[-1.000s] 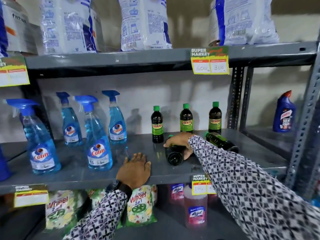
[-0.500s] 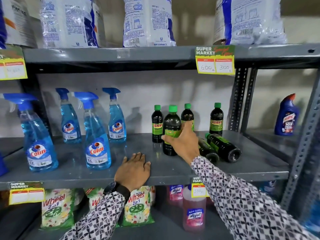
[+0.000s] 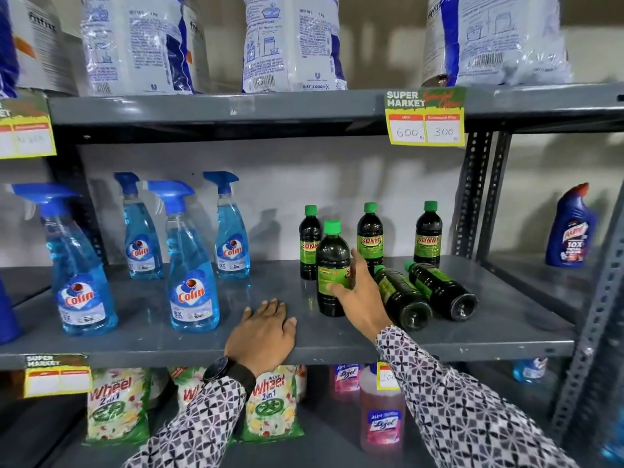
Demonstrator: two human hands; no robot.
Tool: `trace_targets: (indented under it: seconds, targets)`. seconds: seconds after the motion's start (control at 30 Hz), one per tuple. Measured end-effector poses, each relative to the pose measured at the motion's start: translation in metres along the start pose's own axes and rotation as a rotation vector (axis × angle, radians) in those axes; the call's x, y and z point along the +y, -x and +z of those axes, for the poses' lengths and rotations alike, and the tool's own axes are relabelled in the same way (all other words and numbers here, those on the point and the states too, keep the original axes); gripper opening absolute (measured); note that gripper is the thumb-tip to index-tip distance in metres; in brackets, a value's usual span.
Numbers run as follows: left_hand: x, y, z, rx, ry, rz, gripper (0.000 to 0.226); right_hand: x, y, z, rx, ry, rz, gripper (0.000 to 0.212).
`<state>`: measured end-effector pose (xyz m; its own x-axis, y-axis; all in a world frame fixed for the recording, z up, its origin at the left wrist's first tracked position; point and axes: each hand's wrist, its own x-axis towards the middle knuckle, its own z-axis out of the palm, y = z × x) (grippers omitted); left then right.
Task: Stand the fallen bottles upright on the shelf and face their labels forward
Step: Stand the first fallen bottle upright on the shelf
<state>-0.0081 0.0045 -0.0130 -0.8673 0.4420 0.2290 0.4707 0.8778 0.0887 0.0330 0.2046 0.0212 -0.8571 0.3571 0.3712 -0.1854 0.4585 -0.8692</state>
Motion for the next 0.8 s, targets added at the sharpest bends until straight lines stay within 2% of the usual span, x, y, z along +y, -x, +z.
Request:
trace_targets:
  seconds: [0.2,0.37,0.5,0.67,0.8]
  targets:
    - [-0.001,0.001,0.001,-0.014,0.01,-0.007,0.062,0.01,-0.003,0.002,0.002,-0.01,-0.035,0.078]
    - [-0.001,0.002,0.001,-0.005,0.012,0.0,0.064,0.008,-0.002,0.002,0.068,0.106,-0.078,0.098]
    - [-0.002,0.001,0.001,0.002,0.001,0.003,0.062,0.011,-0.003,0.003,0.045,0.082,-0.085,0.083]
    - [-0.002,0.001,0.001,0.001,0.012,-0.001,0.062,0.012,-0.006,0.005,0.077,0.131,-0.076,0.105]
    - [-0.001,0.001,0.0,0.0,0.016,-0.001,0.061,0.015,-0.008,0.006,0.013,0.1,-0.072,0.093]
